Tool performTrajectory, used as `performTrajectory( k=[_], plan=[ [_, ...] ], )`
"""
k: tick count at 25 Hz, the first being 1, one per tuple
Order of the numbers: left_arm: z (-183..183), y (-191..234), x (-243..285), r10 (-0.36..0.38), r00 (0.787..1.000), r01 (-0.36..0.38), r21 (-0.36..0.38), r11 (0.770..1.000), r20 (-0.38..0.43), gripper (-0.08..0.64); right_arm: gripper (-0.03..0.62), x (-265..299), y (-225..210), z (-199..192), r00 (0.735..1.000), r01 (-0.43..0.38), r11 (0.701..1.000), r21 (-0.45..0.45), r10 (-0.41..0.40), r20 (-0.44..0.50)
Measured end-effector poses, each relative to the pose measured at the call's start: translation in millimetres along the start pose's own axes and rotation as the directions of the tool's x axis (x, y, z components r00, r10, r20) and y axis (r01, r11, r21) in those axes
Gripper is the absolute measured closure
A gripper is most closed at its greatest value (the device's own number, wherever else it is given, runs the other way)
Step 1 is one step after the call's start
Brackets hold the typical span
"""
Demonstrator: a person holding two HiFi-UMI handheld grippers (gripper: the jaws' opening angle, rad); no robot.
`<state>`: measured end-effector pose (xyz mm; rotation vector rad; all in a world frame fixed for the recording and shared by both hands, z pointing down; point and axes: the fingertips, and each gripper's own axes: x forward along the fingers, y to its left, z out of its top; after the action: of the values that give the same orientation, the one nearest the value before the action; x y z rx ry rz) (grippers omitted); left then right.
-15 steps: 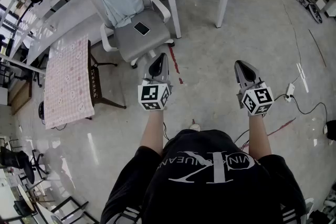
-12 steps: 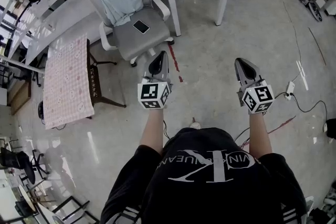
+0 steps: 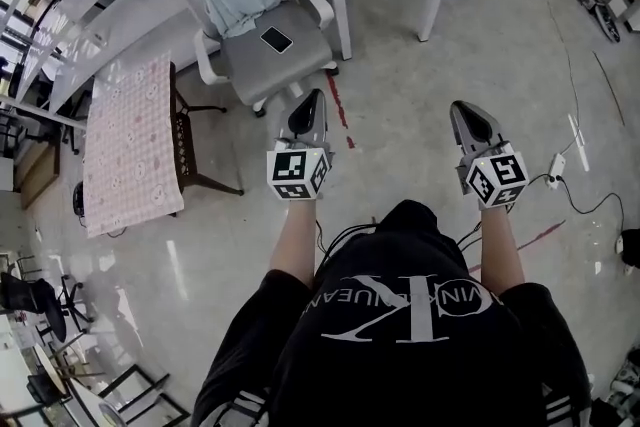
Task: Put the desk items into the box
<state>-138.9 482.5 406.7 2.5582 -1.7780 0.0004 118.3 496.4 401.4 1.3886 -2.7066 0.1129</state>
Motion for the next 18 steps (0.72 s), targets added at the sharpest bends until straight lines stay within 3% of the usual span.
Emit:
performTrajectory(
  k=[8,18],
  plan=[
    [-8.6,21.5,14.4,0.026,1.000,-0.027,-0.017,1.000,-0.008,0.549,0.571,34.1,-6.4,3.9,1.000,-0.011,1.000,-0.017,0.011,0.012],
    [-4.3,51.5,75.2,0.055,0.998,-0.056,-0.011,0.998,-0.027,0.549,0.568,102.2,-49.9,19.5,0.999,-0.027,1.000,0.011,0.027,0.046]
  ],
)
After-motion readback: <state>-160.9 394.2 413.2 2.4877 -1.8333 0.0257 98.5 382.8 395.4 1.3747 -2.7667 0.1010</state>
